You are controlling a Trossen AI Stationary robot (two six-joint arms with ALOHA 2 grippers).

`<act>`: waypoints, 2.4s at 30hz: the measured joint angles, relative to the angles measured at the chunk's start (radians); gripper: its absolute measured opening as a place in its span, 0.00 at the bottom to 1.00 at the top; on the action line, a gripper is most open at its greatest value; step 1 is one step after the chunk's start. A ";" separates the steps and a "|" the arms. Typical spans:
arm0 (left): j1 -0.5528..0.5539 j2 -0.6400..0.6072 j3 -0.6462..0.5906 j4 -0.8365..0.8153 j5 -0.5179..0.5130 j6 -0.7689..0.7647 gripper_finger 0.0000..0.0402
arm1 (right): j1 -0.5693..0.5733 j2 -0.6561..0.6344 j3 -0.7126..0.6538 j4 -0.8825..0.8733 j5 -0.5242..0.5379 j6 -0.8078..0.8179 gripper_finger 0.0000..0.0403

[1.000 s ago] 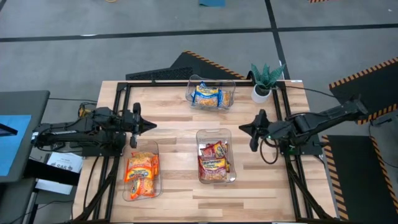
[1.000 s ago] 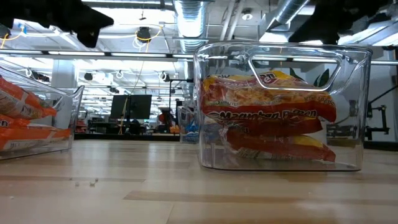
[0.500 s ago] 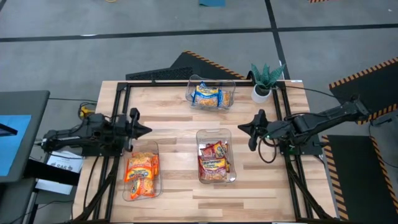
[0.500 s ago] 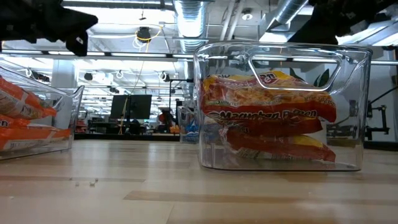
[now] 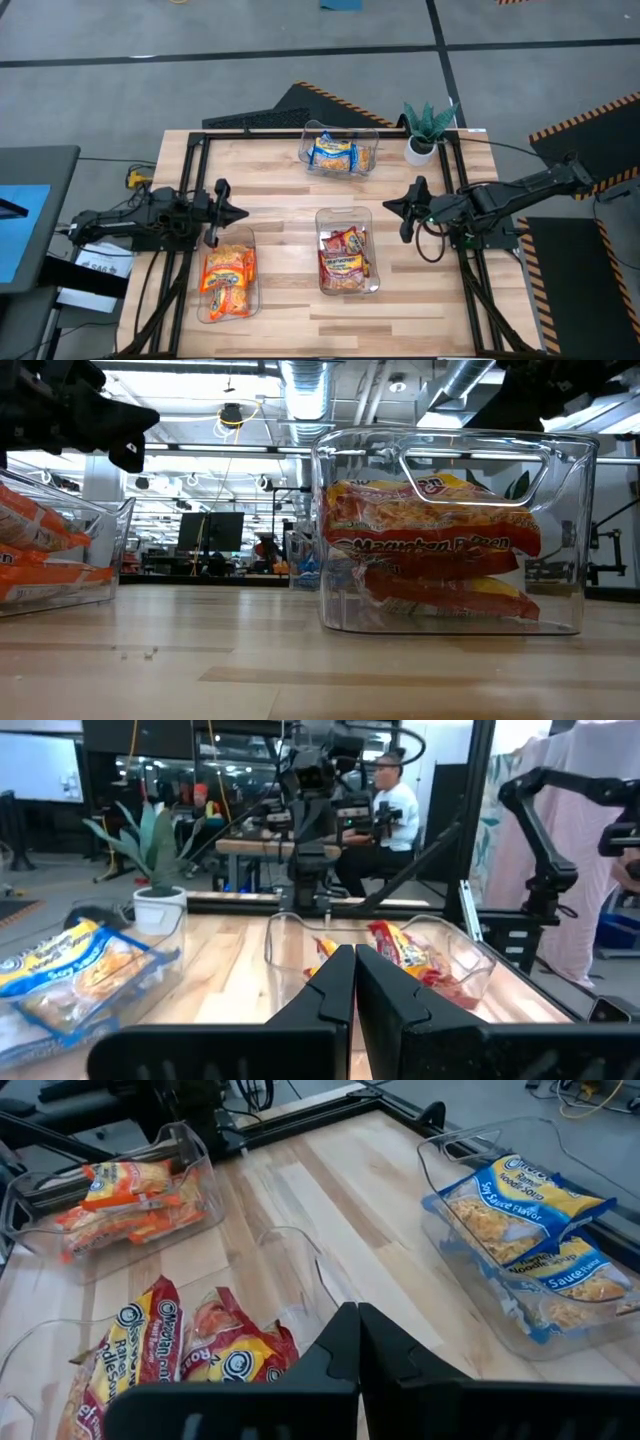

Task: Sort Maruchan noodles
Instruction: Return to Home Position

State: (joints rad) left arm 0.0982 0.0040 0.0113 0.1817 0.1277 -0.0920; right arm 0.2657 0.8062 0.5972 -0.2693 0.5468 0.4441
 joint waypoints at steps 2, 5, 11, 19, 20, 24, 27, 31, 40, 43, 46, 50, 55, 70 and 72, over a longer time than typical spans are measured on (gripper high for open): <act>0.000 0.000 0.000 -0.006 0.008 -0.002 0.00 | 0.000 0.000 0.000 0.001 0.000 0.000 0.04; 0.000 0.000 0.000 -0.003 0.024 -0.027 0.00 | 0.000 0.000 0.000 0.001 0.000 0.000 0.04; -0.001 0.000 -0.001 -0.040 -0.009 -0.032 0.00 | 0.000 -0.013 -0.027 -0.026 0.000 -0.006 0.04; -0.001 0.000 -0.001 -0.053 -0.010 -0.022 0.00 | -0.002 -0.196 -0.224 0.074 -0.001 0.056 0.04; -0.001 0.000 -0.001 -0.053 -0.010 -0.020 0.00 | -0.008 -0.226 -0.249 0.111 -0.002 0.041 0.04; -0.001 0.000 -0.001 -0.053 -0.009 -0.011 0.00 | -0.067 -0.324 -0.347 0.289 -0.076 -0.081 0.04; -0.001 0.000 -0.002 -0.053 -0.004 -0.010 0.00 | -0.149 -0.388 -0.409 0.397 -0.180 -0.148 0.04; -0.001 0.000 -0.002 -0.059 -0.003 0.004 0.00 | -0.274 -0.439 -0.484 0.506 -0.335 -0.170 0.04; -0.002 0.000 -0.002 -0.077 0.025 0.010 0.00 | -0.394 -0.447 -0.589 0.558 -0.447 -0.158 0.04; -0.002 0.000 -0.003 -0.096 0.019 0.031 0.00 | -0.380 -0.447 -0.589 0.557 -0.447 -0.187 0.04; -0.002 0.001 -0.003 -0.115 -0.001 0.035 0.00 | -0.367 -0.447 -0.589 0.548 -0.445 -0.214 0.04; -0.002 0.003 -0.003 -0.133 -0.006 0.076 0.00 | -0.364 -0.447 -0.590 0.502 -0.442 -0.198 0.06; -0.002 0.003 -0.003 -0.132 -0.006 0.102 0.00 | -0.364 -0.447 -0.590 0.416 -0.442 -0.149 0.08; -0.002 0.003 -0.003 -0.131 -0.009 0.095 0.00 | -0.364 -0.447 -0.591 0.307 -0.443 -0.101 0.08; -0.002 0.003 -0.003 -0.131 -0.010 0.096 0.00 | -0.364 -0.447 -0.591 0.306 -0.443 -0.101 0.08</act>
State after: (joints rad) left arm 0.0967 0.0067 0.0082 0.0505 0.1176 0.0035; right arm -0.0978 0.3595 0.0059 0.0368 0.1037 0.3428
